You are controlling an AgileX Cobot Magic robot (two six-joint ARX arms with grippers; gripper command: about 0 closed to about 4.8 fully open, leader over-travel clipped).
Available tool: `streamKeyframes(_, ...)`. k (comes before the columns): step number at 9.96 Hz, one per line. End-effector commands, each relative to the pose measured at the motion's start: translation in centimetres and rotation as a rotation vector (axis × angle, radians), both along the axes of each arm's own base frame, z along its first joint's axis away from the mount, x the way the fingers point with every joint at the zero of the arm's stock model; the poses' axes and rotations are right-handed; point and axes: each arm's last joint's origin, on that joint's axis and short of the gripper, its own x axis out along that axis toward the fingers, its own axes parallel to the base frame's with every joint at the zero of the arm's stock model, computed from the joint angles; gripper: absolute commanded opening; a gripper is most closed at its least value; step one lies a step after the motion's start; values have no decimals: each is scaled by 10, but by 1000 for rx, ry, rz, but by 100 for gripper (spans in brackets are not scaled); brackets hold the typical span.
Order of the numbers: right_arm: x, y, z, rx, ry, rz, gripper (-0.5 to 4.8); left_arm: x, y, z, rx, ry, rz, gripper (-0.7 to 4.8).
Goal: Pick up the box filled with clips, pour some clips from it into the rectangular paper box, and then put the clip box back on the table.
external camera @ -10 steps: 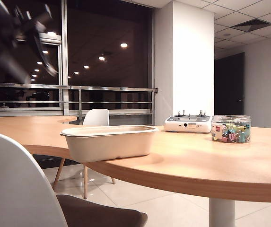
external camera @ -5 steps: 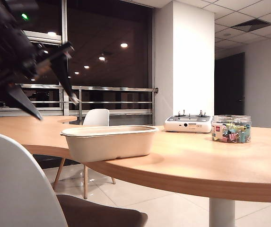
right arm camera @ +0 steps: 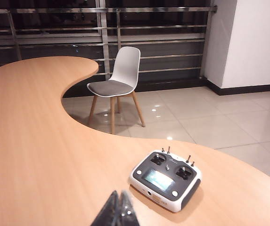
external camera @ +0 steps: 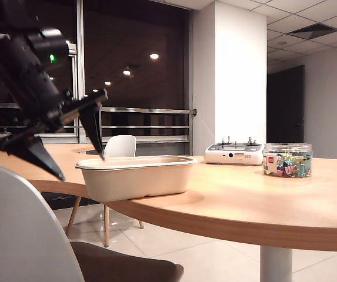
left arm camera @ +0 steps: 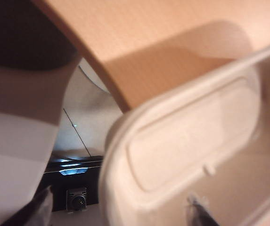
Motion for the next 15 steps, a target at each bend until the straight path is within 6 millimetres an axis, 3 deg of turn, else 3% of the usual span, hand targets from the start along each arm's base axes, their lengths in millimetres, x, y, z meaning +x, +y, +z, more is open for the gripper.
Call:
streamKeyframes(1,-3,0,6,3,-36,2,-1,9,-21,-5,-83,-41,10,312)
streamKeyframes(2,-3,-1,7,5,-48,1,-1,6,-44,-8,-100,-52,-37,211)
streamKeyframes(3,-3,-1,9,6,-65,1,-1,8,-77,-9,-126,-59,-79,211)
streamKeyframes(5,-3,-1,9,6,-64,0,-1,21,-97,-4,-148,-79,-109,214)
streamKeyframes(7,-2,-3,6,6,-37,-61,-1,23,-95,7,-140,-113,-126,253)
streamKeyframes(9,1,-9,1,3,5,-108,-1,19,-90,38,-148,-189,-126,260)
streamKeyframes(10,10,-20,-5,1,42,-164,-1,10,-85,64,-161,-270,-137,260)
streamKeyframes(11,17,-27,-10,1,67,-190,-1,7,-83,73,-152,-305,-135,259)
streamKeyframes(12,37,-43,-28,54,163,-232,-1,-2,-76,89,-89,-384,-149,260)
streamKeyframes(14,45,-43,-31,59,168,-222,-1,-1,-76,72,-9,-299,-140,282)
streamKeyframes(15,43,-40,-25,60,113,-182,-1,5,-81,53,3,-239,-158,282)
